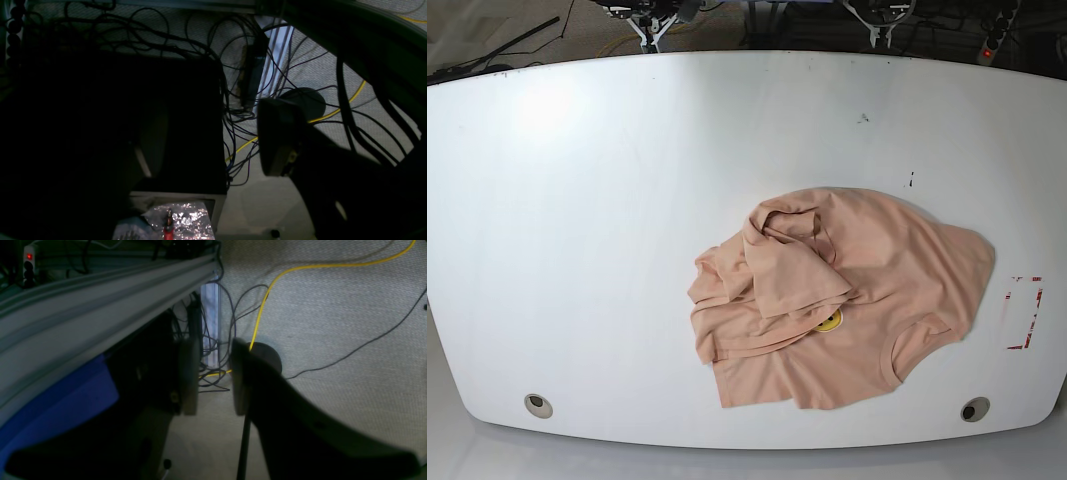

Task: Fold the T-shirt properly

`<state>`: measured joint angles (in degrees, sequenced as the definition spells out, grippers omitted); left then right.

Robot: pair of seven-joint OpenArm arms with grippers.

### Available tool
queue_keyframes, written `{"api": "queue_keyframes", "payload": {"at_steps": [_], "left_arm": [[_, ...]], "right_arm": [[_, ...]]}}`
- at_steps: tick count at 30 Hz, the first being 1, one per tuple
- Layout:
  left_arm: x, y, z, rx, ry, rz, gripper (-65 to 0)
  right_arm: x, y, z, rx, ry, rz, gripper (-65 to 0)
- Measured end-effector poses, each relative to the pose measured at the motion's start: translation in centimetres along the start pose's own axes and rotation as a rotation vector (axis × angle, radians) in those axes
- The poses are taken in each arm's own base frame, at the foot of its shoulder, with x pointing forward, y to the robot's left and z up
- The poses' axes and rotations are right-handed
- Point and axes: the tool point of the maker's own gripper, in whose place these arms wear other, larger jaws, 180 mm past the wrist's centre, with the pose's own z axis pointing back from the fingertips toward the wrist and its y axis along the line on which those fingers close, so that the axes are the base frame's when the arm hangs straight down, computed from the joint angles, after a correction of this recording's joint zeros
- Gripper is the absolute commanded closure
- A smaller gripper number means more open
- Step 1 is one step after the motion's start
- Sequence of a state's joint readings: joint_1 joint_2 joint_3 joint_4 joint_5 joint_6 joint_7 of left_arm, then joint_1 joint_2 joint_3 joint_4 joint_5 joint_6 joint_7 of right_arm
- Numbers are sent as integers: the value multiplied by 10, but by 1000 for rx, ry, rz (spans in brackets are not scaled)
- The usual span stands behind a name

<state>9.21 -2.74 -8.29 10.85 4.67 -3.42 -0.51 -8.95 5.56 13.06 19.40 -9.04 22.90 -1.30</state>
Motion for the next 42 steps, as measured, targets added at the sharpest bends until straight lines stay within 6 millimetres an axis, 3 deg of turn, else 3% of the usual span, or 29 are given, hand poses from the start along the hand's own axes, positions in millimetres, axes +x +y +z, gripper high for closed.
{"api": "queue_keyframes", "payload": {"at_steps": [2,3,5,12,24,28,33,42], "left_arm": [[-11,4,2,7,-3,7,-383],[-1,3,1,4,-13,8,-383],[-2,2,0,6,18,1,-383],[7,-1,-1,1,-11,2,-383],[2,4,4,11,-78,-3,-382],[-3,5,10,15,-108,-12,-382],[-4,5,23,18,-175,-27,-381],[-19,18,66,45,-280,-82,-381]], "right_arm": [[-2,-2,3,-11,-11,2,-160],[4,-1,2,-8,-20,4,-160],[-2,1,-1,-5,5,2,-160],[5,8,-3,10,-19,-1,-157],[-1,2,6,-9,-76,15,-152],[-12,-1,12,-20,-73,27,-152],[-20,-3,21,-32,-79,48,-152],[-32,22,57,-39,-92,127,-152]]}}
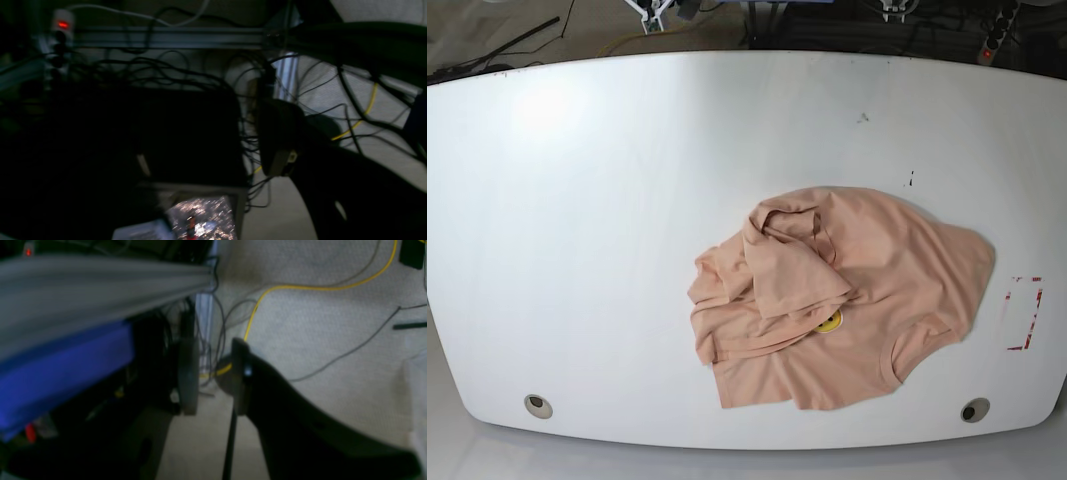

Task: Fold the T-shirt properly

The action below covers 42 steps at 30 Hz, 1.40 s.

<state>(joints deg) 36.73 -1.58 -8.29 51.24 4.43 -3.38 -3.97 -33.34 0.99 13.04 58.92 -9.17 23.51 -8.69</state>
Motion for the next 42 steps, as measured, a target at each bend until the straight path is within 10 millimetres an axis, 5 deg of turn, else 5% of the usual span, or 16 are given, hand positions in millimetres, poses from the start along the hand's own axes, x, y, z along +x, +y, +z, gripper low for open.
{"api": "queue_keyframes", "payload": {"at_steps": [7,21,28,35,42], "left_arm": [[16,7,48,12,-103,-46,-381],[74,16,148,35,-311,-133,-381],[102,12,179,-6,-392,-67,-381],[130,22,194,-42,-461,-40,-381],[136,23,193,-48,-474,-54,-381]], "right_arm": [[33,18,36,9,-87,64,-152],[37,39,130,-54,-172,89,-152],[47,53,176,0,-277,-49,-152],[56,13,199,-61,-377,-196,-152],[109,2,207,8,-551,-153,-152]]}}
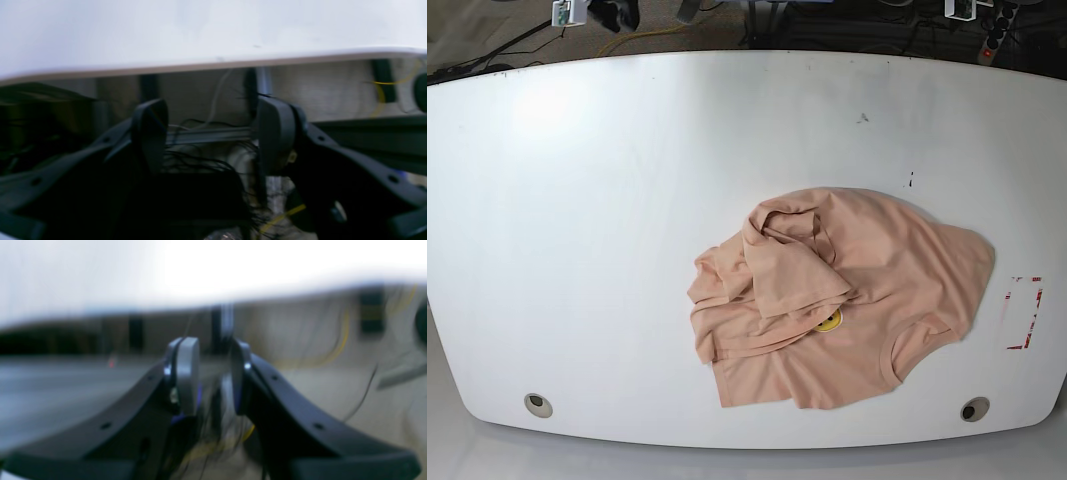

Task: Fold the T-shirt properly

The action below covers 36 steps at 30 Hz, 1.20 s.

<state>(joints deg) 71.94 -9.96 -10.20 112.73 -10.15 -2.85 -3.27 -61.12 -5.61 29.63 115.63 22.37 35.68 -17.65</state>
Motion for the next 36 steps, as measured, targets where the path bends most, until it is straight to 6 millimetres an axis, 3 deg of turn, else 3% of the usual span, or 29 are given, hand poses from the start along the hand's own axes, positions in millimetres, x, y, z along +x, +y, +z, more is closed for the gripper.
{"api": "queue_keyframes", "payload": {"at_steps": [7,11,14,18,21,24,27,31,36], "left_arm": [[17,-3,-16,-7,-57,6,-390],[13,2,-25,8,-6,1,-453],[23,4,-33,9,-36,5,-481],[40,26,-37,99,-100,17,-490],[37,32,-36,131,-88,40,-490],[40,32,-37,131,-98,44,-490],[47,38,-40,144,-120,38,-488],[48,51,-37,186,-124,35,-489],[55,46,-43,188,-155,68,-488]], "right_arm": [[49,0,-29,60,-122,106,-159],[83,2,-43,98,-201,173,-162],[92,8,-60,136,-161,239,-162],[121,18,-79,191,-161,348,-168],[142,21,-92,188,-163,400,-247],[151,33,-106,216,-116,470,-390],[168,45,-117,236,-99,526,-465],[198,58,-126,241,-120,588,-466],[223,88,-146,289,-105,675,-466]]}}
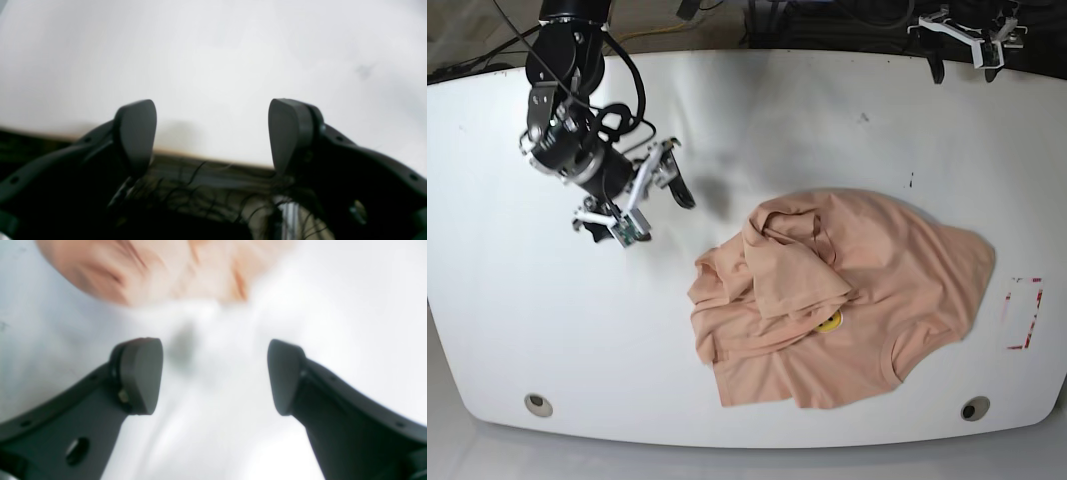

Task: Fold the T-shirt properly
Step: 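Move the right gripper down onto the crumpled peach T-shirt and grasp it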

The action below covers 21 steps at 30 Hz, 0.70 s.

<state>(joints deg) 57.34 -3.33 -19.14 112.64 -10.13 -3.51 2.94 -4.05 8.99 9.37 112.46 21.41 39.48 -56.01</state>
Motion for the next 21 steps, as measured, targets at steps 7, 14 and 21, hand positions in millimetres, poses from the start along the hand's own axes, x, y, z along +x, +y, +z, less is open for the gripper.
{"api": "queue_keyframes", "payload": {"at_steps": [7,14,21], "left_arm": [[0,1,0,3,1,-4,-486],[0,0,-1,2,0,-2,-486],[2,0,-2,-1,-4,-3,-486]], "right_arm": [[28,2,-51,93,6,-36,-466],[38,15,-102,216,59,-101,-466],[47,33,-141,316,109,-187,-466]]}}
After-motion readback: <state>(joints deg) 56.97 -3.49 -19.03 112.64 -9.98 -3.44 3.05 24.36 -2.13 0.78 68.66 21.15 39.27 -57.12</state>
